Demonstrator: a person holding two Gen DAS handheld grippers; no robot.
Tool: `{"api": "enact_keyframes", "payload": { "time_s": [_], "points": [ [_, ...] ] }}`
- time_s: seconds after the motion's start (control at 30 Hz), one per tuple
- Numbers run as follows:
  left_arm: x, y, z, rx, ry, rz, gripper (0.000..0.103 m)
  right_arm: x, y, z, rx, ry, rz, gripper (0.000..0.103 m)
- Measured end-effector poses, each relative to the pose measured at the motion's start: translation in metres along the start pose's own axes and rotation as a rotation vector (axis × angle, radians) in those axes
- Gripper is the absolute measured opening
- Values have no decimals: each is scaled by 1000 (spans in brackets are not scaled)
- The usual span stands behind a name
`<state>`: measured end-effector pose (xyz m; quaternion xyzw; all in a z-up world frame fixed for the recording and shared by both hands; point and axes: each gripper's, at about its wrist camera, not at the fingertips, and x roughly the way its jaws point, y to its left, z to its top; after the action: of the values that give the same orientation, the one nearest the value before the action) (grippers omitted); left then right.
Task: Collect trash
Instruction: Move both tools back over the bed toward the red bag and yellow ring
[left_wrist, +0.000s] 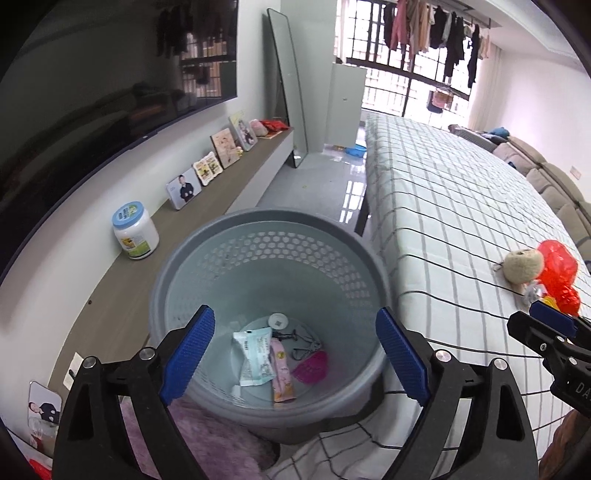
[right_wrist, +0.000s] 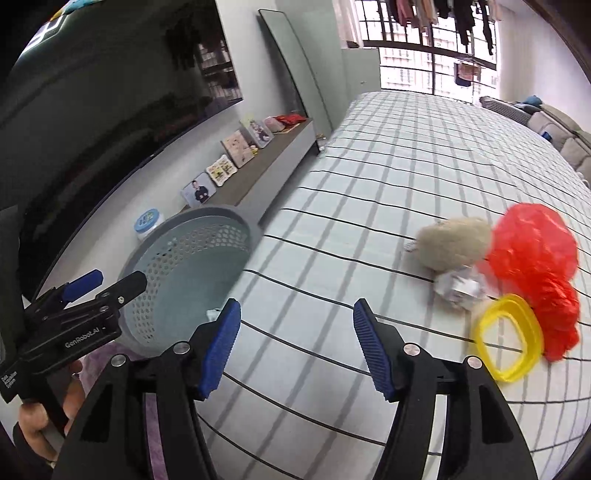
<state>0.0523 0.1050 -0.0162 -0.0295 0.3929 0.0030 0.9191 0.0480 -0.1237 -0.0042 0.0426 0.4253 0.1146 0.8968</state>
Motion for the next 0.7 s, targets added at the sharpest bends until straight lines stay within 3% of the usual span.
{"api": "enact_keyframes", "payload": {
  "time_s": [0.7],
  "points": [
    [-4, -109, -15, 145, 51, -133, 89, -58, -140, -55, 195, -22, -192, 61]
  ]
}}
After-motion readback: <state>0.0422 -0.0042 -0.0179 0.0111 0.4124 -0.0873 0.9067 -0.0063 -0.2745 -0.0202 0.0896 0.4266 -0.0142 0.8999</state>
